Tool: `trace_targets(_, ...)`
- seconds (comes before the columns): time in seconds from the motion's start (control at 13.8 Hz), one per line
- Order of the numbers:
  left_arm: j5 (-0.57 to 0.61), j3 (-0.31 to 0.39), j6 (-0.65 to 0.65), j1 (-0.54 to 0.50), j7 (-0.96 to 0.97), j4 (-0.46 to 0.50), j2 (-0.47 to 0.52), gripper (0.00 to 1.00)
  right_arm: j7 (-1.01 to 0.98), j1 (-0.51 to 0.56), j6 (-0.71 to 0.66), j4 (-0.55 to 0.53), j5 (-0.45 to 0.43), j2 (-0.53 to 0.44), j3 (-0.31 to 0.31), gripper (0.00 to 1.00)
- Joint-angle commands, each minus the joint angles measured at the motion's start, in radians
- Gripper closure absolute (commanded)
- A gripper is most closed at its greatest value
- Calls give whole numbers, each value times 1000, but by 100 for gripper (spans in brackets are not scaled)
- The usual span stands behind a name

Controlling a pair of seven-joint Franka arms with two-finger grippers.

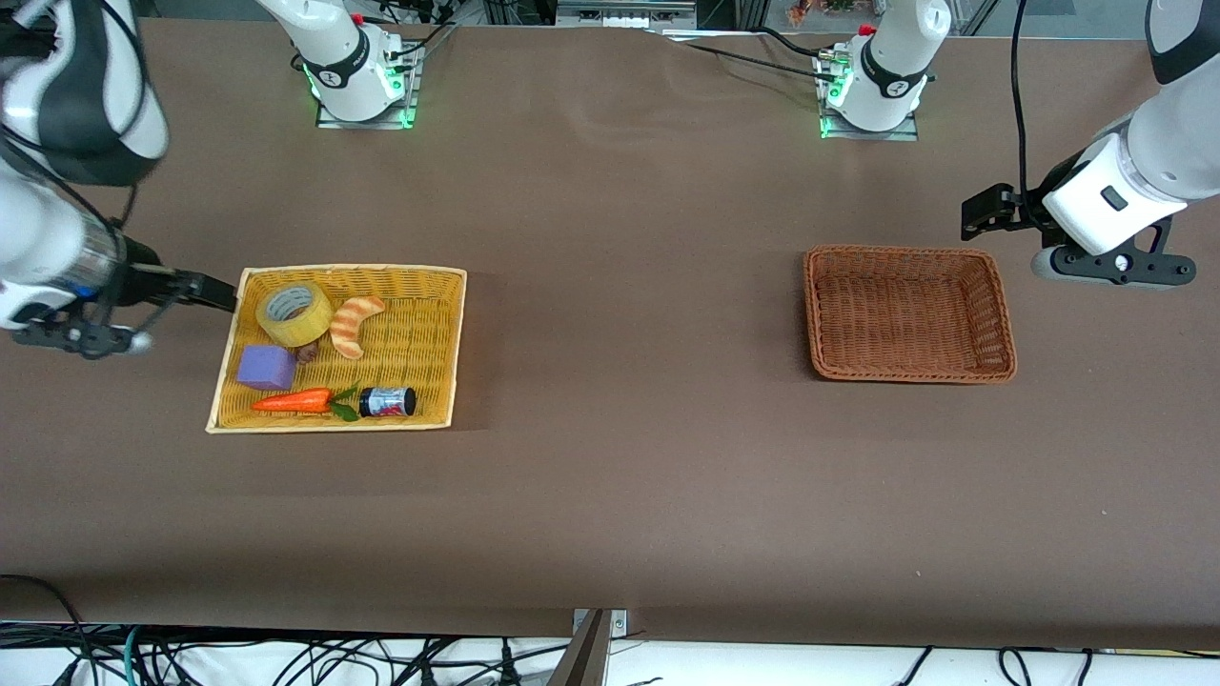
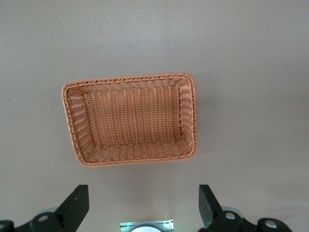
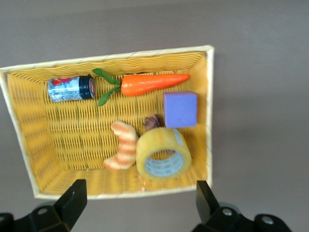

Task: Transfer tape with both arms
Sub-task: 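Reach the right gripper down to the yellow tape roll in the tray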

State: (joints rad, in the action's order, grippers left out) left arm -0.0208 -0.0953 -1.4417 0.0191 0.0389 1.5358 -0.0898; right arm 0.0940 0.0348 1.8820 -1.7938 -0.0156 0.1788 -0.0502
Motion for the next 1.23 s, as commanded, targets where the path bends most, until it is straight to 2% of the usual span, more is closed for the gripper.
trace_targets(0.0,-7,-1,20,-1,10,-28,-7,0,53,-19,182,-172,-17,-18,-4,0)
trace_targets(0.29,-7,-1,18,-1,10,-28,-7,0,55,-29,322,-280,-18,2,-4,0)
trace_targets(0.72,-7,-1,20,-1,10,-28,-7,0,55,-29,638,-508,-18,4,-4,0)
trace_targets(1.16,-8,-1,20,-1,10,-28,-7,0,56,-29,661,-556,-18,1,-4,0)
